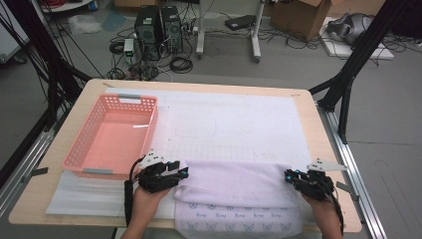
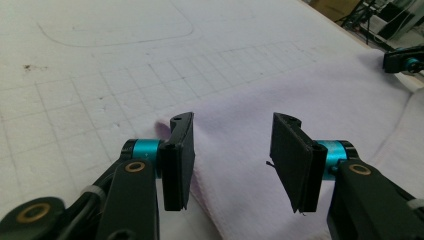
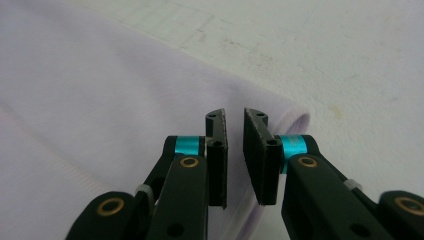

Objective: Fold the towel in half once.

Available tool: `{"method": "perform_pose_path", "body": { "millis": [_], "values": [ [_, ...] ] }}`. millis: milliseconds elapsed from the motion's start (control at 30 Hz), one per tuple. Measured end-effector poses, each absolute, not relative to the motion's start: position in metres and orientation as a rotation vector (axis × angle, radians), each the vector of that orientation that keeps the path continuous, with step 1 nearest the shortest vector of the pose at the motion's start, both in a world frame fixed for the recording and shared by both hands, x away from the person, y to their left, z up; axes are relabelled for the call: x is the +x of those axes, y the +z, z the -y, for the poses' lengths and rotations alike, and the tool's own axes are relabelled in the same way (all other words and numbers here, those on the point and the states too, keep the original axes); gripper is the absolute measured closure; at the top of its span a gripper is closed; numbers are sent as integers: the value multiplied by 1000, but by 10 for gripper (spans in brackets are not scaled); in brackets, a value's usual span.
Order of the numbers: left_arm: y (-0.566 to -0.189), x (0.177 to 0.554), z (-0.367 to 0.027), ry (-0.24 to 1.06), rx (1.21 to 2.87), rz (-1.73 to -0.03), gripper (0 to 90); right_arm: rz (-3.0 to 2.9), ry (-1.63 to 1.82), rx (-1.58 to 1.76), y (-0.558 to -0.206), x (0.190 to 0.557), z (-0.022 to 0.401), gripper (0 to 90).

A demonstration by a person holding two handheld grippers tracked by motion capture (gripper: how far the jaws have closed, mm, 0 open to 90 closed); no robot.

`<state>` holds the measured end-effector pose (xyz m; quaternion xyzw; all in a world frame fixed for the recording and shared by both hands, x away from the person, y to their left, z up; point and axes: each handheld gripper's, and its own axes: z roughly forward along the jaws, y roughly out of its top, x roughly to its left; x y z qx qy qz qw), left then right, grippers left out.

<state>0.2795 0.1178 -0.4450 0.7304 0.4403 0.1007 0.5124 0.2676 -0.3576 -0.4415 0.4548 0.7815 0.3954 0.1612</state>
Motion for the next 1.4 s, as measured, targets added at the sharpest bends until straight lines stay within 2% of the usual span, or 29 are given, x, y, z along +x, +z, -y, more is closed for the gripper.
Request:
{"method": "perform_pose_path", "body": {
  "millis": [133,200,267,433,533,600,667,767,833,900,933,1033,1200,1400],
  "values": [
    [-449,288,-118,265,1759,-1118,458,-2159,1057,1360,-447,280,367,891],
    [-451,290,-119,265,1775,-1130,434,-2112,1041,1401,-446,279,373,814],
    [-453,292,-119,267,1784,-1152,397,-2090,1078,1426,-445,275,380,784],
    [-454,295,-118,241,1796,-1179,389,-2085,1206,1426,-438,262,381,603],
    [-454,295,-116,236,1817,-1170,403,-2138,1168,1386,-439,257,371,524],
    [-454,295,-113,233,1831,-1155,415,-2168,1120,1368,-442,258,365,507],
    [-454,293,-109,232,1862,-1121,490,-2200,1088,1356,-446,260,359,497],
    [-453,291,-104,275,1901,-1104,565,-2202,1035,1310,-447,259,355,568],
    [-453,290,-103,292,1901,-1125,668,-2200,1040,1319,-447,258,357,674],
    [-454,291,-102,254,1907,-1110,812,-2191,1066,1346,-448,259,361,779],
    [-454,290,-100,267,1914,-1105,840,-2193,1086,1357,-448,260,364,812],
    [-453,289,-99,278,1906,-1110,852,-2206,1119,1364,-449,259,364,858],
    [-450,292,-103,256,1832,-1125,857,-2208,1171,1328,-447,258,366,869],
    [-427,310,-102,298,1806,-1098,858,-2113,1247,1319,-432,269,375,874]
  ]
}}
